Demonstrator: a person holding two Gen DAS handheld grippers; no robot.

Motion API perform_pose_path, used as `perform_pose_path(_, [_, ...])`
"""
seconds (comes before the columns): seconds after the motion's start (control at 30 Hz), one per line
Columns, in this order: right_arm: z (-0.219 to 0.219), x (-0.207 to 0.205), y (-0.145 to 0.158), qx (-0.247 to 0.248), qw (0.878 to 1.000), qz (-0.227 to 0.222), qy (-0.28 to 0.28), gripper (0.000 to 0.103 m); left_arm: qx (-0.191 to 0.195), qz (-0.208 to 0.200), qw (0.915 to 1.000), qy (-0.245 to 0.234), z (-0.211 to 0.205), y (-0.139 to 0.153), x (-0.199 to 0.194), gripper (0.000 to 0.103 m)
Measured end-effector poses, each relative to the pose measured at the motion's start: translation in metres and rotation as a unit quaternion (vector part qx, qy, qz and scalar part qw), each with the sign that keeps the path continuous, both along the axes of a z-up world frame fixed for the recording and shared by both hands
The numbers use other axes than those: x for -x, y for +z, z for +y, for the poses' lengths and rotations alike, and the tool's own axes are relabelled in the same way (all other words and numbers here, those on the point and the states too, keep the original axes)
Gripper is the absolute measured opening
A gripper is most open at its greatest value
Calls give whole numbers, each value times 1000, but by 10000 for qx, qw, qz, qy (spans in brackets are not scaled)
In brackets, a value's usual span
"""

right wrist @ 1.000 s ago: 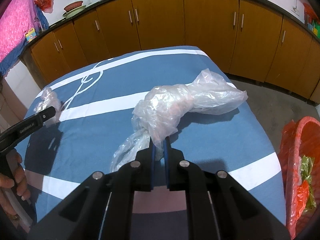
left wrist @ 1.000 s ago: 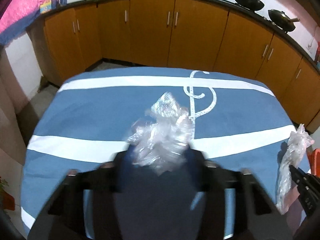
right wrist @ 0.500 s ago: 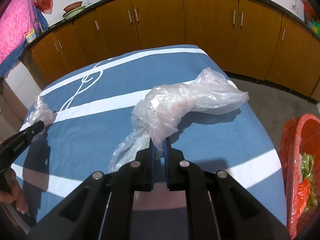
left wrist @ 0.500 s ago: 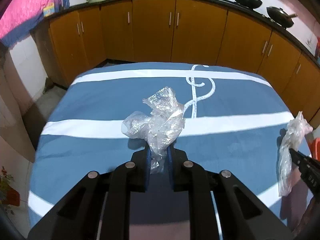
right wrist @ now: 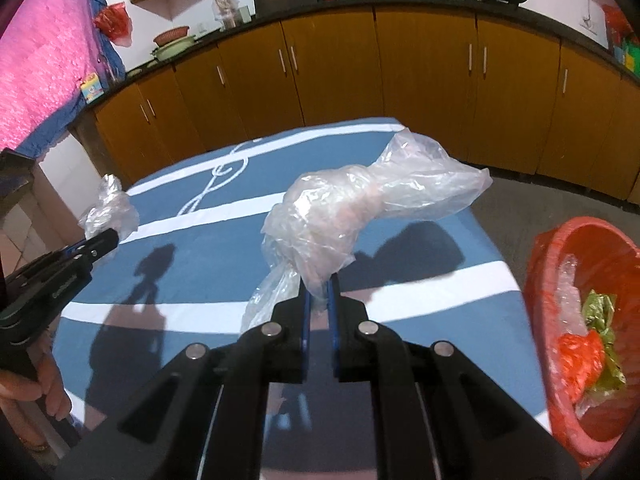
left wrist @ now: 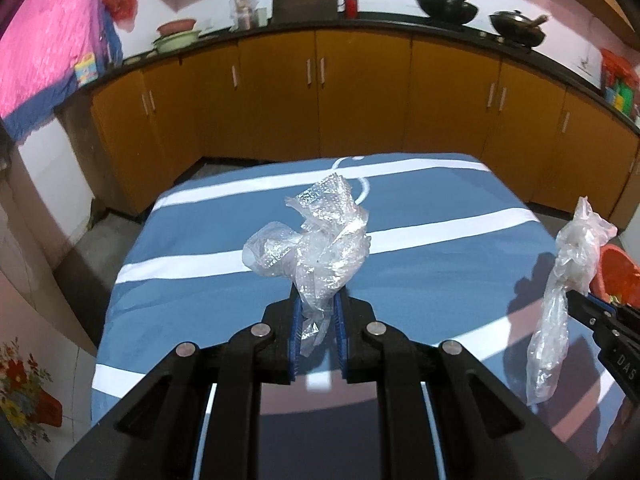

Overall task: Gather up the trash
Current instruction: 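Carry the clear bag and bubble wrap in both tools over the red basket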

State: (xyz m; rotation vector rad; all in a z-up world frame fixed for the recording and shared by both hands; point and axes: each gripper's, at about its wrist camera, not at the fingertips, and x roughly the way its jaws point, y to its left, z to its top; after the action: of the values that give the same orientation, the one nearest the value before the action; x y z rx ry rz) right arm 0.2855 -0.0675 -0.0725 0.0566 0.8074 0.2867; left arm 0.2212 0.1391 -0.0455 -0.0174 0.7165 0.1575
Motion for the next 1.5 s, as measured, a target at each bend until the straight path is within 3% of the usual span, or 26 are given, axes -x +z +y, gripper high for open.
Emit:
perform_pose_path(0.33, [-36,35,37,-105,9991,-368,-161,9,-126,-304,9992,-208,-28,30,23,14])
perform_pose_path(0.77, [-91,77,79,39,9949,-845,-556,9,235,-458,9975,-487,-55,51,38,14])
perform_pose_path(1.5, [-209,108,87,366,9843,-994,-1413,9,492,-389,9881,-1406,-159,56,51,14])
